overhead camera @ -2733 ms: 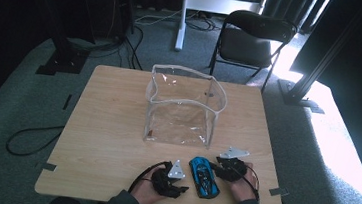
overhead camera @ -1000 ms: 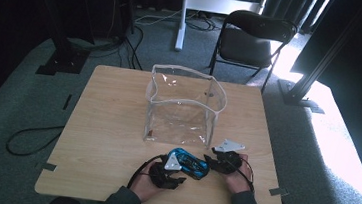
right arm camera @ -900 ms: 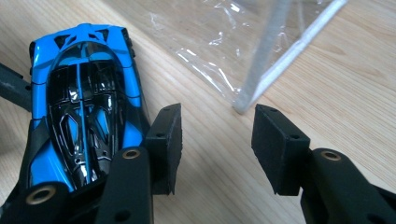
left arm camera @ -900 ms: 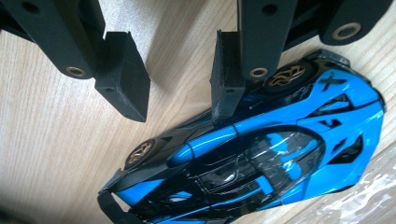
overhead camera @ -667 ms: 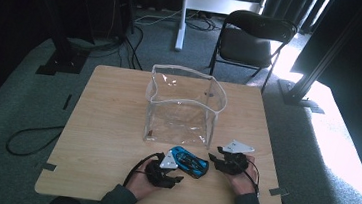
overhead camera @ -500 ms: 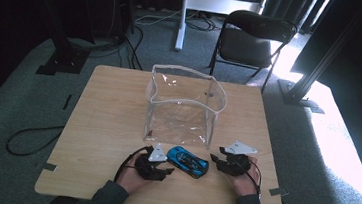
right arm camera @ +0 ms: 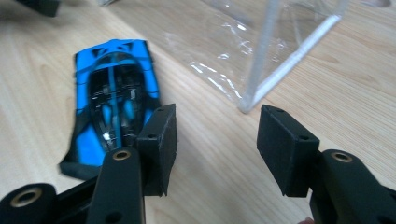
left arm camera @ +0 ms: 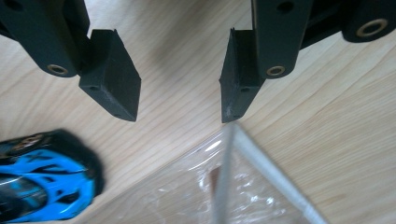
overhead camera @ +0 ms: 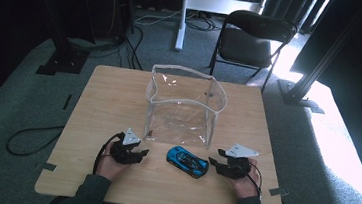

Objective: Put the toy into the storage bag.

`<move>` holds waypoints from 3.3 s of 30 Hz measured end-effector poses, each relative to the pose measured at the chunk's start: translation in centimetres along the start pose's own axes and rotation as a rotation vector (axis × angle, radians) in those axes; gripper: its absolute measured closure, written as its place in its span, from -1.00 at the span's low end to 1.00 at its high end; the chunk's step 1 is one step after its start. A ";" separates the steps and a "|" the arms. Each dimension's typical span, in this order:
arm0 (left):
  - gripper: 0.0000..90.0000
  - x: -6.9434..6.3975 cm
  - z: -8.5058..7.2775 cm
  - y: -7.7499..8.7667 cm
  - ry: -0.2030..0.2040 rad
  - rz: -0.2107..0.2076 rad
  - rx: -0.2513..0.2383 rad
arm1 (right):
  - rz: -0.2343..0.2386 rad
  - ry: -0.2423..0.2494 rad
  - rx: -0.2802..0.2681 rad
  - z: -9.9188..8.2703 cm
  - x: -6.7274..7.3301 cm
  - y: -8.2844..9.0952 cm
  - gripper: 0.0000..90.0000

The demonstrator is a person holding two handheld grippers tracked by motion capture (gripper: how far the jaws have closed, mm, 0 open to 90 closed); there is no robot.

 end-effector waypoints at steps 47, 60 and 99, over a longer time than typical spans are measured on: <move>-0.04 0.2 -0.6 -1.2 0.025 0.028 0.035 | 0.127 0.151 0.116 -2.0 3.4 -3.2 -0.68; -0.05 0.0 -0.5 -1.2 0.022 0.026 0.031 | 0.147 0.171 0.107 -2.4 3.3 -3.4 -0.48; -0.08 -0.4 -0.5 -1.5 0.014 0.021 0.009 | 0.185 0.044 -0.228 2.1 1.2 2.7 -0.45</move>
Point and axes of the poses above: each handheld gripper's, and its own axes: y roughly backward along the jaws, z roughly out of its top, x roughly to its left, the point moved 1 cm from there along -y, roughly forward along the jaws, and after that the axes turned 9 degrees about -y, right-handed, at the moved point
